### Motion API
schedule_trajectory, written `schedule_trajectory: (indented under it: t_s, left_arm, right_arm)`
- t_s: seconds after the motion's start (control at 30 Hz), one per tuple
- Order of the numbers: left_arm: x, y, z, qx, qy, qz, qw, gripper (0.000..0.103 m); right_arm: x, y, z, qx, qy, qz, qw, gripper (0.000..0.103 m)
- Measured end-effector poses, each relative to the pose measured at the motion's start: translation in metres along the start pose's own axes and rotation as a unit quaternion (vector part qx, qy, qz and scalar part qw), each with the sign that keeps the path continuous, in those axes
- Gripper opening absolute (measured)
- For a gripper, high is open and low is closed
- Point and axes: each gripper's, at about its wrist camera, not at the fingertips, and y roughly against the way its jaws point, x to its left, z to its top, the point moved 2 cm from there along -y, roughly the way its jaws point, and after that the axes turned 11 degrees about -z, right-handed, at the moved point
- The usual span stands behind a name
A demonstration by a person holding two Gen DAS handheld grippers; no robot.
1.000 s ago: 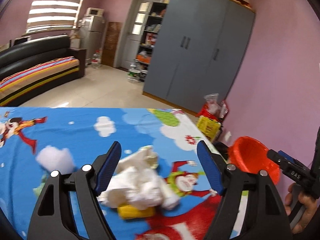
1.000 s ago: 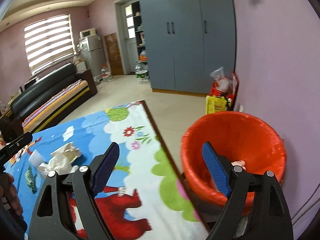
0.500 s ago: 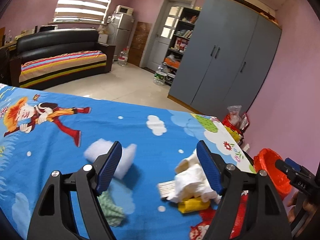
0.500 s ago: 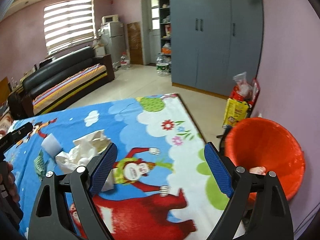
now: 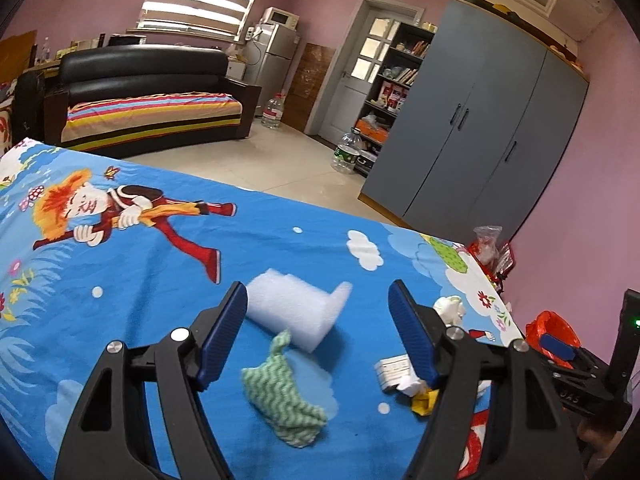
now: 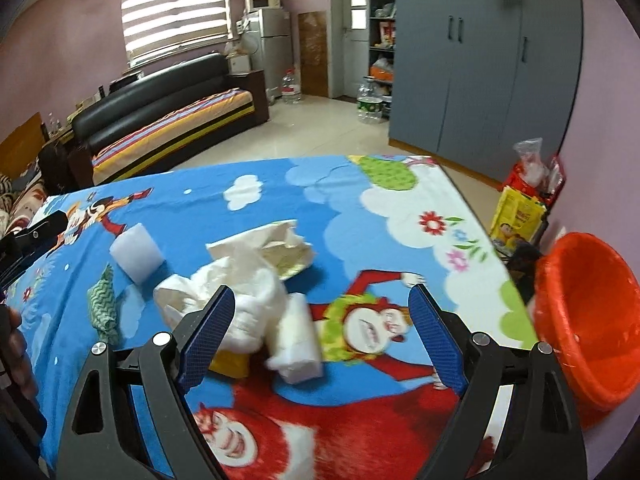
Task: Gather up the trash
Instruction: 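Grasp the white foam block with the left tool while the right tool grasps a tissue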
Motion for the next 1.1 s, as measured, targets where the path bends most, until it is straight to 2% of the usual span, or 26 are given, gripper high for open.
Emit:
schedule_trajectory:
  t_s: [0.27, 0.33, 0.53, 0.6, 0.83, 1.1]
  left_arm:
    - [0.015, 0.006, 0.001, -0.005, 0.013, 0.007, 0.9999, 0.07]
    - [0.017, 0.005, 0.0, -0.003, 0.014, 0.009, 0.9999, 0.07]
    - [0.019, -0.004, -0.004, 0.01, 0.013, 0.01, 0.9998, 0.07]
    - [0.018, -0.01, -0.005, 0.02, 0.008, 0.01, 0.9997, 0.07]
    - [0.009, -0.044, -0.009, 0.07, -0.018, 0.007, 0.9974, 0.071]
    - [0.002, -0.091, -0.012, 0.127, -0.053, 0.041, 0.9897, 0.074]
  right_arm:
    - [0.032, -0.028, -0.009, 0.042, 0.025, 0.005, 0.999, 0.07]
    - [0.035, -0.033, -0.013, 0.052, 0.026, 0.008, 0.998, 0.069]
    - [0.044, -0.038, -0.022, 0.062, 0.042, 0.023, 0.997, 0.045]
    - [0.046, -0.036, -0.022, 0.063, 0.044, 0.032, 0.997, 0.028]
    - [0.039, -0.017, -0.015, 0.044, 0.037, 0.041, 0.998, 0.027]
    - [0.012, 0.011, 0.001, 0.013, 0.016, 0.04, 0.999, 0.027]
